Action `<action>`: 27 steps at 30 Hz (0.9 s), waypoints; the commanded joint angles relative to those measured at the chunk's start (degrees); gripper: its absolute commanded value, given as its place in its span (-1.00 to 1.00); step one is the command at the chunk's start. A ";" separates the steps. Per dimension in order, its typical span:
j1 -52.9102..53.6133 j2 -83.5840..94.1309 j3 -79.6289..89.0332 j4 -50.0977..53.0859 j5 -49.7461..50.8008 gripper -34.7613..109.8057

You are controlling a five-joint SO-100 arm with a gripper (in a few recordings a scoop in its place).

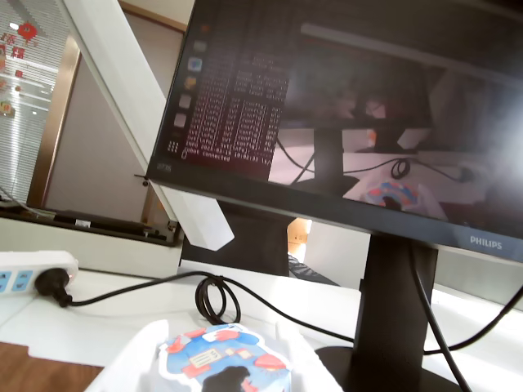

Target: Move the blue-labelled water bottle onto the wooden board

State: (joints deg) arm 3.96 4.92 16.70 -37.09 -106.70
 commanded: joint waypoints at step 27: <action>-4.48 -0.35 -4.48 -2.29 0.97 -0.52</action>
State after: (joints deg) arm 0.35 2.55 15.47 -37.53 -104.50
